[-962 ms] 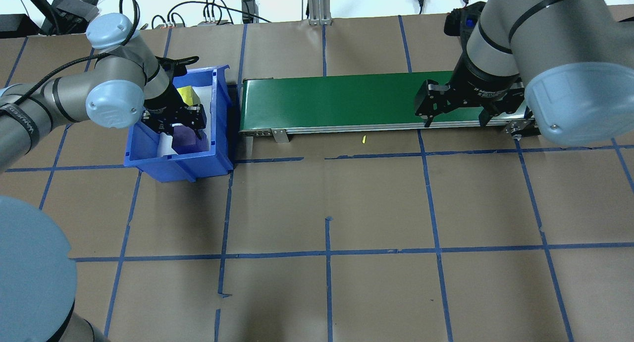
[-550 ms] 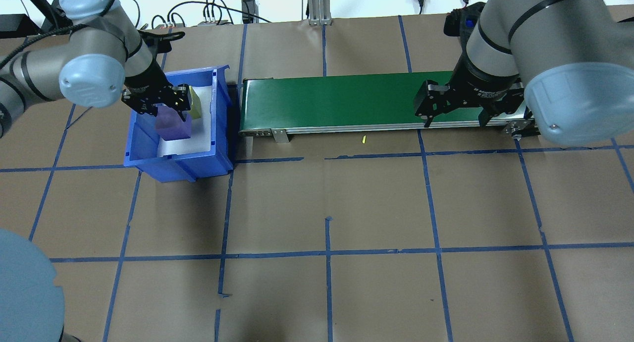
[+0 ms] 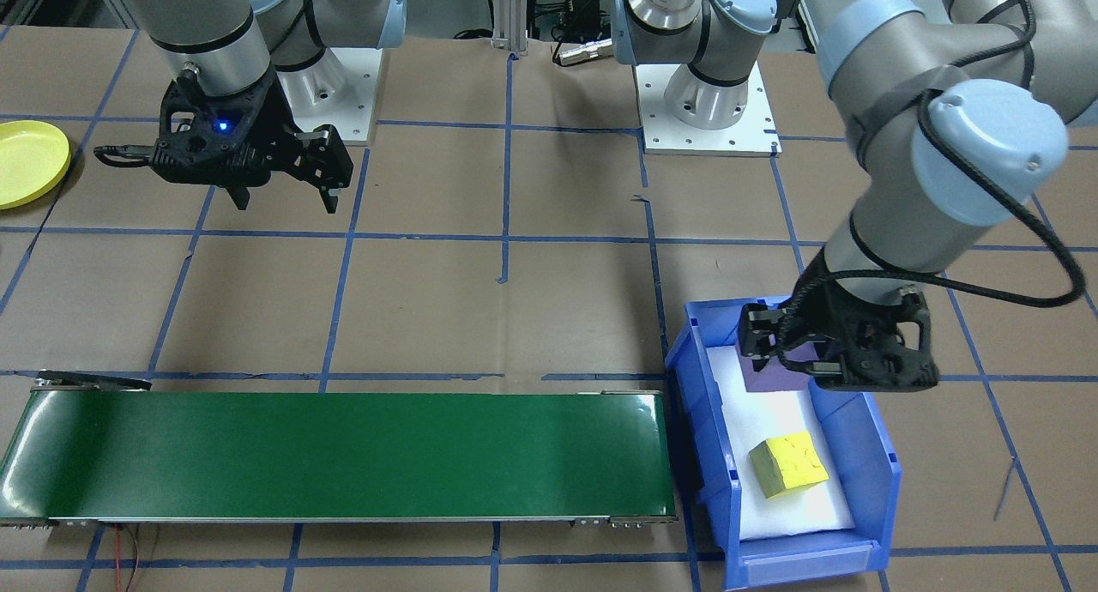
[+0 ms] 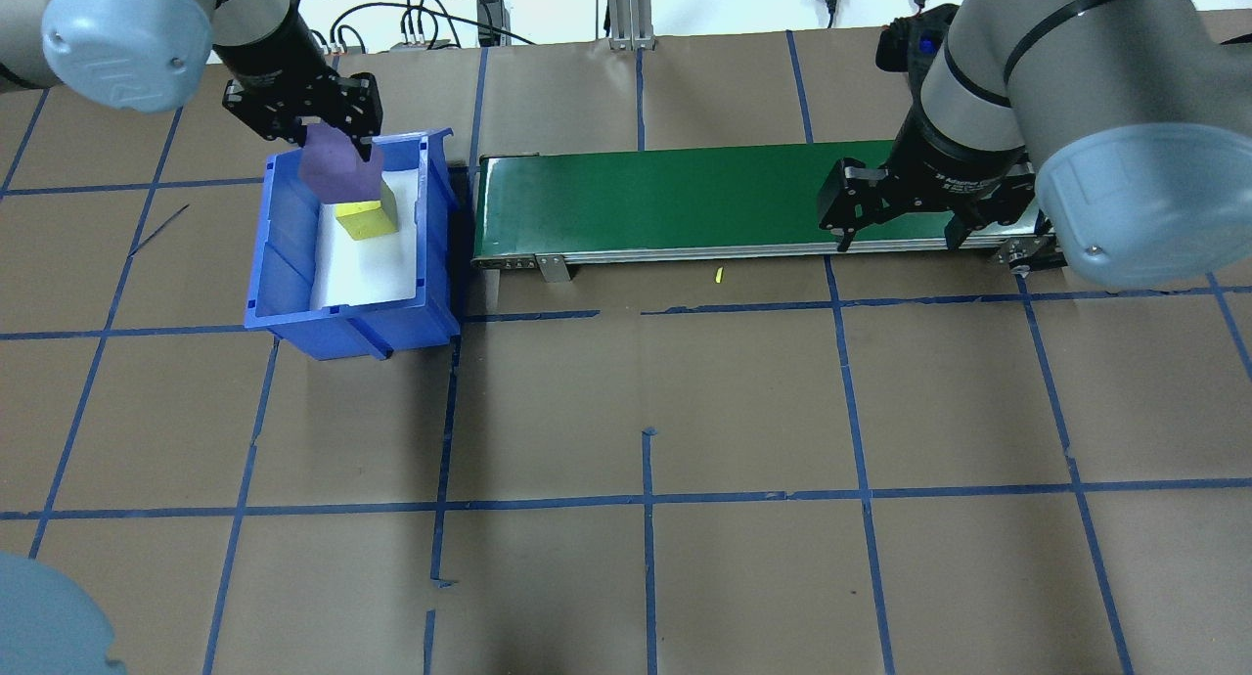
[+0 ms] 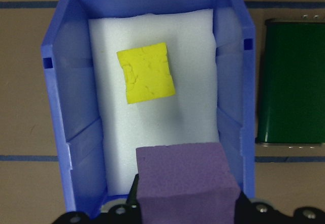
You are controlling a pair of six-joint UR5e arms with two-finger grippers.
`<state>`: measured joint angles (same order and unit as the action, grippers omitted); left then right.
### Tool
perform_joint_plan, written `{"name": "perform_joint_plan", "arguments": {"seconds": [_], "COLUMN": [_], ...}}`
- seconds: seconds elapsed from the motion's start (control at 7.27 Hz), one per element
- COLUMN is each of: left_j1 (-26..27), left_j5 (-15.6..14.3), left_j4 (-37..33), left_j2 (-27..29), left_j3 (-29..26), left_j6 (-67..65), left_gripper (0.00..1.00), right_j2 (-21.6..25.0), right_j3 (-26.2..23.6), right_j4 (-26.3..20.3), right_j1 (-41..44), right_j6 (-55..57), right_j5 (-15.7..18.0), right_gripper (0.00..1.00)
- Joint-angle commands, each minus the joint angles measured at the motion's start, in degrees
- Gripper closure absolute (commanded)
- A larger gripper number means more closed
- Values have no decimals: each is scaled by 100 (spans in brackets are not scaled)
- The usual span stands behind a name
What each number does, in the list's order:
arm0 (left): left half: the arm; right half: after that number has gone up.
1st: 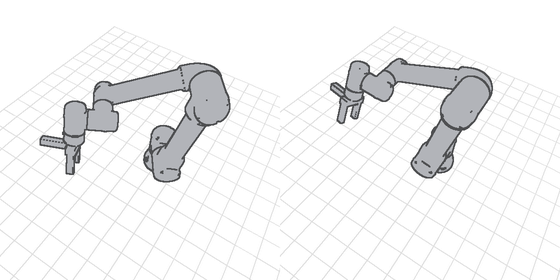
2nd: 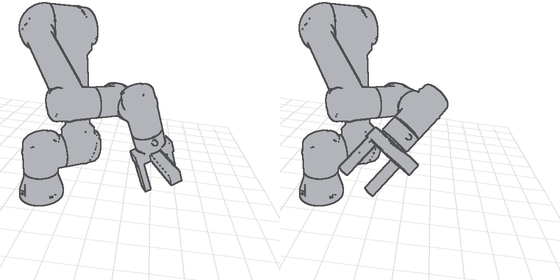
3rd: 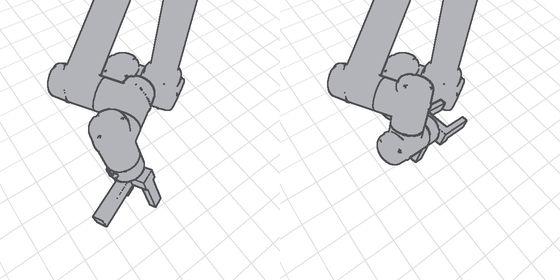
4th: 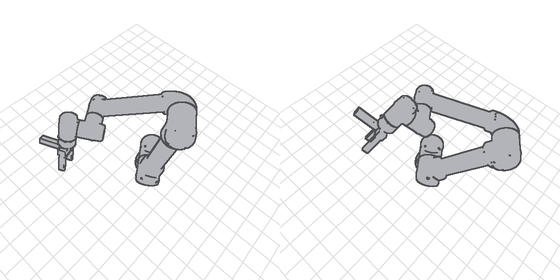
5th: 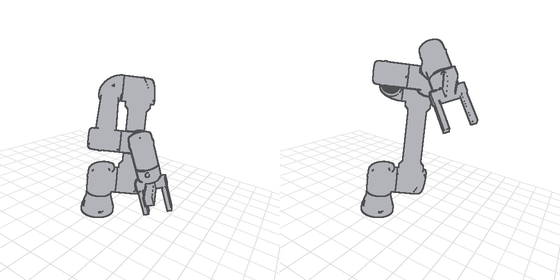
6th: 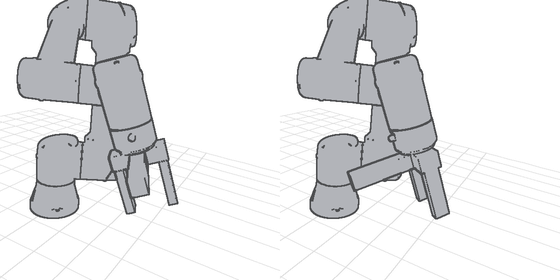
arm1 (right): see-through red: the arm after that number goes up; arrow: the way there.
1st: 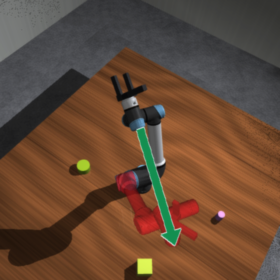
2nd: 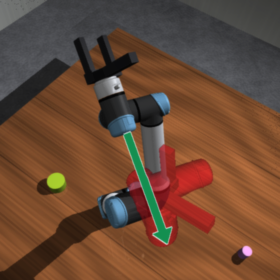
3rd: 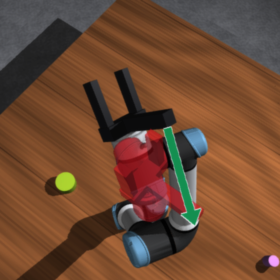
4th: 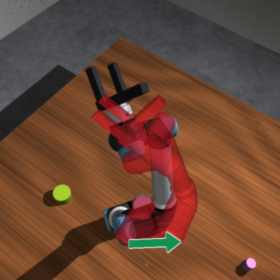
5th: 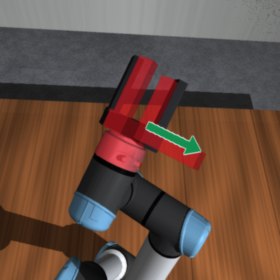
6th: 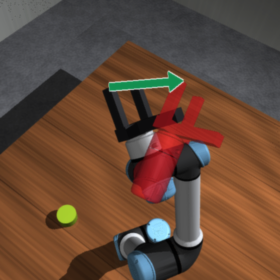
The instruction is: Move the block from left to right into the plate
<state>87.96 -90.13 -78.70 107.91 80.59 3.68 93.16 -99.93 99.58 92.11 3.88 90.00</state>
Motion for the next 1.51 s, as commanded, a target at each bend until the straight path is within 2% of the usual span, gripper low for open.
{"name": "perform_joint_plan", "arguments": {"seconds": [0.0,0.28,0.55,0.69,0.83,0.96,1.1,1.24,1.38], "left_j1": [739,925,925,925,925,925,925,925,882], "left_j5": [13,48,40,48,57,57,57,-30,-83], "left_j4": [363,1433,1454,1454,1672,2031,2052,1922,937], "left_j2": [395,1081,1197,1250,1294,1260,1224,980,334], "left_j3": [-70,-61,88,141,263,377,396,414,283], "left_j6": [-585,-622,-561,-561,-587,-561,-570,-491,-438], "left_gripper": [83,81,81,77,40,11,0,0,0], "right_j2": [0,0,0,0,-17,-26,-139,-445,-822], "right_j3": [0,0,0,17,18,18,148,341,700], "right_j4": [0,0,0,0,0,61,201,437,622], "right_j1": [0,0,0,-9,-18,-9,-139,-271,-264], "right_j6": [-1,-10,-10,-45,-62,-80,-298,-309,-274], "right_j5": [0,0,0,0,0,-17,-87,-192,-411], "right_gripper": [0,0,0,0,0,0,0,0,0]}}
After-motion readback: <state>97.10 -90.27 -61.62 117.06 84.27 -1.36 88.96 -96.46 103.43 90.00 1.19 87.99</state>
